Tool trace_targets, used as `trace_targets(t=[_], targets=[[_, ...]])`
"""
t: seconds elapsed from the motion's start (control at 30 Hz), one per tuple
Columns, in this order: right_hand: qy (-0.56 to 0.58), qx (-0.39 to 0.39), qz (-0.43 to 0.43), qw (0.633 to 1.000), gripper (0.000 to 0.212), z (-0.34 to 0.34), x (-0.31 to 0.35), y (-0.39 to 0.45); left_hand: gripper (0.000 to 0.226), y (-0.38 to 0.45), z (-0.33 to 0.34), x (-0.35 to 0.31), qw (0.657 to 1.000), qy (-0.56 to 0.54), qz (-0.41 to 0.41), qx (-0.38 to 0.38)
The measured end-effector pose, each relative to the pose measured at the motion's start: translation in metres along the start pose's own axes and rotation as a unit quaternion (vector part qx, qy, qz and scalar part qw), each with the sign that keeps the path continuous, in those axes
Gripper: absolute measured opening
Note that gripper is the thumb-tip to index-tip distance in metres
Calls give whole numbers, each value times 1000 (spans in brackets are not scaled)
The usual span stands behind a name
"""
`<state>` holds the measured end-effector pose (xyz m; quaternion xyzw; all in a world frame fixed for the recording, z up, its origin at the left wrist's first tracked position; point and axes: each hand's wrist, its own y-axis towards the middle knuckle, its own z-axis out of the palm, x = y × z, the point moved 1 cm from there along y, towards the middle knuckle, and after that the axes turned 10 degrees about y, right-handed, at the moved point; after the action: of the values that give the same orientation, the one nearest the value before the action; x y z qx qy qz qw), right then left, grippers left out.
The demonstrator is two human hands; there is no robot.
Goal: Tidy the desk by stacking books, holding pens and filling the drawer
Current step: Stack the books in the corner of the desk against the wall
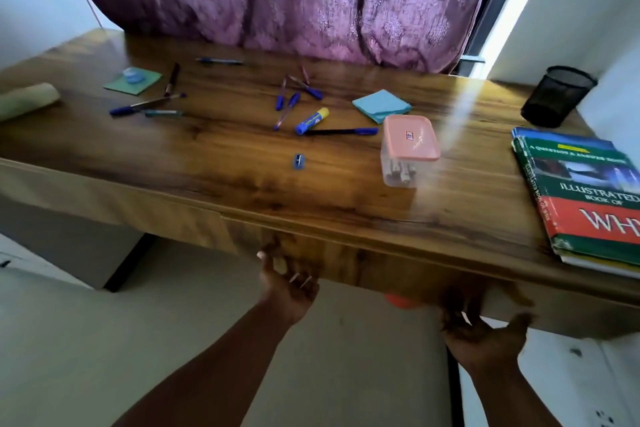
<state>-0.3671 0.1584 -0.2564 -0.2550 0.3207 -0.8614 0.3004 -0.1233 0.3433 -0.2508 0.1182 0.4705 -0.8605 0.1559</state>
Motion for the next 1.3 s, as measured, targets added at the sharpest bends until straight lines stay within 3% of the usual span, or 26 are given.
trace_targets(t=[0.1, 0.2, 0.3, 0.37, 0.43, 0.47, 0.5, 0.53, 0.57, 0.6, 0.63, 0.67, 0.73, 0.8, 0.87, 1.03, 1.1, 1.3], targets=[[17, 1, 10, 1000, 107, -14, -2, -5, 80, -5, -2, 11, 999, 3, 14, -34], [-4, -21, 26, 999, 87, -31, -2, -24, 86, -18, -12, 24, 998, 14, 26, -64], [-176, -99, 42, 979, 77, -48, 0, -63, 77, -57, -14, 41, 978, 140, 12, -157], [-404, -112, -19, 908, 53, -49, 4, -102, 52, -94, -11, 56, 965, 205, -14, -162], [-608, -23, -232, 759, 21, -40, 18, -137, 27, -137, 2, 63, 952, 289, 36, -98], [-656, 48, -349, 668, 12, -30, 27, -153, 19, -157, 8, 64, 920, 369, 117, -68], [-684, 116, -438, 571, 13, -22, 34, -161, 14, -171, 12, 61, 851, 470, 230, -42], [-716, 163, -484, 476, 21, -14, 40, -164, 13, -184, 18, 56, 720, 590, 364, -28], [-753, 183, -493, 396, 31, -8, 45, -162, 18, -192, 22, 48, 550, 692, 467, -25], [-797, 184, -464, 341, 40, -4, 49, -156, 30, -189, 25, 43, 396, 759, 517, -13], [-837, 175, -419, 304, 50, 0, 51, -150, 42, -182, 28, 38, 293, 810, 509, -2], [-863, 171, -379, 289, 61, 3, 50, -146, 49, -175, 31, 36, 264, 849, 459, 2], [-874, 170, -353, 287, 66, 1, 50, -143, 43, -161, 35, 33, 278, 899, 338, 18], [-876, 168, -338, 301, 52, 0, 51, -149, 35, -157, 39, 31, 347, 899, 263, 44], [-882, 159, -302, 326, 36, 2, 53, -160, 28, -156, 38, 27, 389, 891, 224, 65], [-896, 158, -194, 366, 25, 4, 50, -191, 30, -157, 31, 20, 411, 892, 130, 133], [-898, 142, -154, 388, 28, 2, 50, -201, 31, -156, 28, 22, 398, 898, 93, 162], [-901, 155, -47, 403, 21, -12, 51, -212, 11, -156, 36, 31, 276, 924, 24, 264]])
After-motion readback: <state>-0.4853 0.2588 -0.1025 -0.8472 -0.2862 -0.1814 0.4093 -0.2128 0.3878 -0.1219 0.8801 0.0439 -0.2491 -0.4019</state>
